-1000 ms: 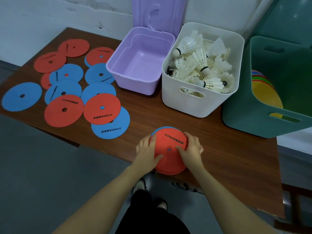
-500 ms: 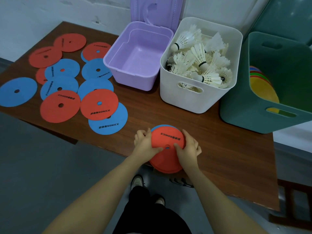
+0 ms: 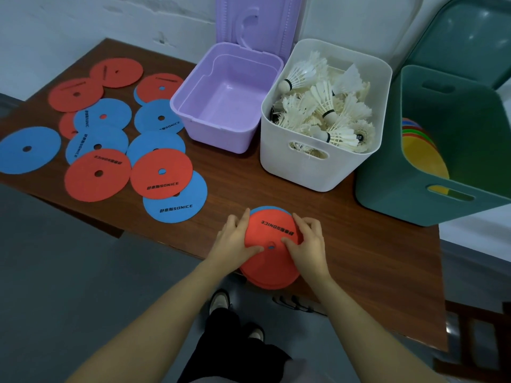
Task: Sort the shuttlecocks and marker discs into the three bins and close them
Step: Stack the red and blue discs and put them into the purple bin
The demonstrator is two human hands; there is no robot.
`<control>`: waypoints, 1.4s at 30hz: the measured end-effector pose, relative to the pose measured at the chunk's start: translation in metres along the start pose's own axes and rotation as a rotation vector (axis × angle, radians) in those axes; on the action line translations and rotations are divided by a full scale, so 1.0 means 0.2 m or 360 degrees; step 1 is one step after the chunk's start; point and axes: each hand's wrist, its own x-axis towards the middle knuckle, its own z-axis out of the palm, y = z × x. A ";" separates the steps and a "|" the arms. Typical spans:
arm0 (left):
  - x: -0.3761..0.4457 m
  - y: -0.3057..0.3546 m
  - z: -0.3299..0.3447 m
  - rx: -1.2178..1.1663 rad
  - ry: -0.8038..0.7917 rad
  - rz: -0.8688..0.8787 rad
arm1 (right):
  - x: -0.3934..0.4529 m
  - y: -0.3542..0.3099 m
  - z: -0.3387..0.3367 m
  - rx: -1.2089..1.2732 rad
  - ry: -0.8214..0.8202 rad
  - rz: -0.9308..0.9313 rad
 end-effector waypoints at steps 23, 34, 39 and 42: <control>0.69 0.06 -1.40 0.0463 0.0858 0.0402 | 0.97 -1.27 0.09 0.0140 0.0608 -0.1047; 1.42 0.07 -1.57 0.0838 0.0320 0.0659 | 1.43 -1.32 0.33 -0.0069 0.1047 -0.0375; 1.55 -0.01 -1.43 0.1107 0.0086 0.0721 | 1.44 -1.14 0.45 -0.0355 0.0867 -0.0054; 1.54 -0.10 -1.39 0.1258 0.0099 0.0813 | 1.40 -1.08 0.50 -0.0574 0.0716 0.0006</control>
